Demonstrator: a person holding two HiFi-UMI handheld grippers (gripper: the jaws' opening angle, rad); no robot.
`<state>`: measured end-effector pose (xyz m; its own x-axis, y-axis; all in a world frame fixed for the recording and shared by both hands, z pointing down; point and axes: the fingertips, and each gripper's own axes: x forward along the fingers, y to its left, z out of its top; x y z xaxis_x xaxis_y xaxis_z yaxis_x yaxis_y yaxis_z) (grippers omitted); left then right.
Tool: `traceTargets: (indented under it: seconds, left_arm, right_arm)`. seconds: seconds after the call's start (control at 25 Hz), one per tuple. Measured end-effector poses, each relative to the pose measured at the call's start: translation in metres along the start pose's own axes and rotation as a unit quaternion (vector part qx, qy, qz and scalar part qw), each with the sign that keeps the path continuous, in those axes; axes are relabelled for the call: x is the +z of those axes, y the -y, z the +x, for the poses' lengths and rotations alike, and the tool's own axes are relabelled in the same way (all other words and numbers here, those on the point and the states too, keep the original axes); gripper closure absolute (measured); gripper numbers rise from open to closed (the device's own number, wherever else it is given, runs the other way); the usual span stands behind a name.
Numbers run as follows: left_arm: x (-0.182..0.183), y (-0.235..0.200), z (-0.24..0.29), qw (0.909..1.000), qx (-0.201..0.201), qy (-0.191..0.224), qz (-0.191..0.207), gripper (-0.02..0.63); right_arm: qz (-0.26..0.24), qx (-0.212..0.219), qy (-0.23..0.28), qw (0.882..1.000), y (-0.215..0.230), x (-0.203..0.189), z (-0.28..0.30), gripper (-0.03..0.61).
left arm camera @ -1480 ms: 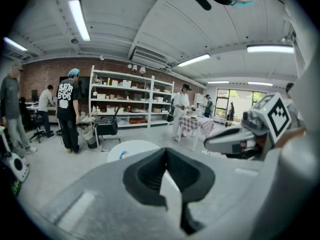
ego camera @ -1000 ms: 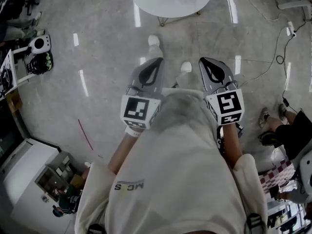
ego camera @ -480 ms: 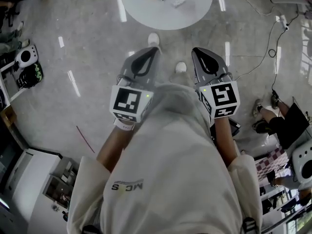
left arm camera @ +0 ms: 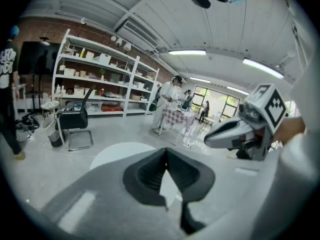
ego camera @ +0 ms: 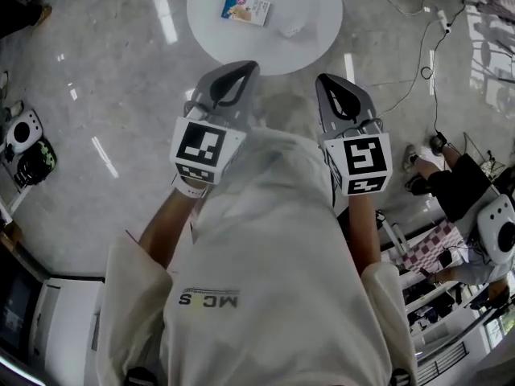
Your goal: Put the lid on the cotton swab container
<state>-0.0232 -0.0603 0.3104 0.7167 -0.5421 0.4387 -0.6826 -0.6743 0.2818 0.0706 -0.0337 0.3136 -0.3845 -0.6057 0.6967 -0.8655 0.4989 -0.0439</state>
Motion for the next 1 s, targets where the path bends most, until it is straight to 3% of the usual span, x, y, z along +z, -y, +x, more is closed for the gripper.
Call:
traceTargets:
  seconds: [0.48,1.0]
  left_arm:
    - [-0.015,-0.027,0.056,0.9989,-0.030,-0.030,-0.021,0.614]
    - [-0.068,-0.045,0.109,0.9975,-0.008,-0.059,-0.038,0.614]
  right_arm:
    - [0.005,-0.001,-0.060,0.998,0.034,-0.005,0.059,0.578]
    - [-0.015,0.022,-0.062,0.998,0.060,-0.047,0.133,0.578]
